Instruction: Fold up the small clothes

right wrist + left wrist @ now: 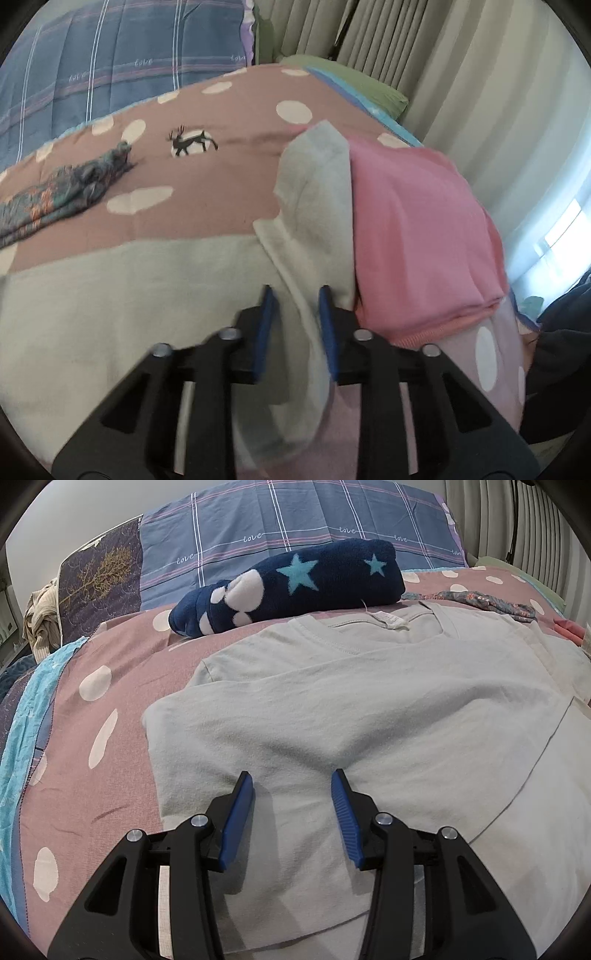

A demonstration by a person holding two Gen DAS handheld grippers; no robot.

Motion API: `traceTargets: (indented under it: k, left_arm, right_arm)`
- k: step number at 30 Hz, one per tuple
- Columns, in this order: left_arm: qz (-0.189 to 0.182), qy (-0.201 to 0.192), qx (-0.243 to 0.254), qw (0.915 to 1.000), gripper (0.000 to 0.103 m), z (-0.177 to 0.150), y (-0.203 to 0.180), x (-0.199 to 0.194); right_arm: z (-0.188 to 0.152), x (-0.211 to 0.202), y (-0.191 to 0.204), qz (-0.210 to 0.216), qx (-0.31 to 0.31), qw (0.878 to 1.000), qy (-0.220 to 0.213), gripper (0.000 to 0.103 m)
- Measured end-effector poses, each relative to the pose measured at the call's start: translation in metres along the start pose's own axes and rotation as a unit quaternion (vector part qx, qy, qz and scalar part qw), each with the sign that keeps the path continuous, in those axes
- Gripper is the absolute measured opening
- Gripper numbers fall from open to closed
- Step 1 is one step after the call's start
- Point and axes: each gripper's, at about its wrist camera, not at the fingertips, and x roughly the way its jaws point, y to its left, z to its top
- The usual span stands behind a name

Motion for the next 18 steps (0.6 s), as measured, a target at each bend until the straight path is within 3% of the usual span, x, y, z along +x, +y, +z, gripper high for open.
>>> traceTargets:
  k: [3, 6, 8, 9, 10, 11, 14, 16, 18]
  left_arm:
    - [-0.006, 0.000, -0.005, 1.0000, 0.046, 0.000, 0.002, 0.000]
    - [-0.008, 0.000, -0.006, 0.9999, 0.046, 0.000, 0.002, 0.000]
    - [-0.007, 0.000, -0.006, 1.0000, 0.046, 0.000, 0.003, 0.000]
    - [-0.007, 0.000, -0.006, 1.0000, 0.046, 0.000, 0.003, 0.000]
    - [-0.007, 0.000, -0.006, 1.0000, 0.046, 0.000, 0.003, 0.000]
    - [-0.007, 0.000, -0.006, 1.0000, 0.046, 0.000, 0.003, 0.001]
    - [-0.009, 0.000, -0.007, 0.9999, 0.046, 0.000, 0.004, 0.001]
    - [-0.012, 0.000, -0.010, 0.9999, 0.046, 0.000, 0.004, 0.000]
    - [-0.017, 0.000, -0.014, 0.9998, 0.047, 0.001, 0.006, 0.000]
  right_arm:
    - [0.010, -0.010, -0.018, 0.071, 0.080, 0.994, -0.005, 0.002]
    - [0.023, -0.025, -0.024, 0.173, 0.147, 0.974, -0.015, 0.002]
    - [0.033, -0.041, -0.015, 0.269, 0.186, 0.945, -0.027, 0.002]
    - [0.036, -0.050, -0.008, 0.319, 0.196, 0.927, -0.027, 0.002]
    - [0.037, -0.065, 0.014, 0.392, 0.192, 0.899, -0.026, 0.002]
    - [0.036, -0.075, 0.027, 0.423, 0.182, 0.887, -0.026, 0.002]
    - [0.016, -0.127, 0.103, 0.538, 0.088, 0.838, -0.028, 0.002]
    - [-0.011, -0.151, 0.152, 0.590, 0.022, 0.807, -0.009, 0.002]
    - [-0.043, -0.165, 0.190, 0.611, -0.032, 0.791, 0.015, 0.002]
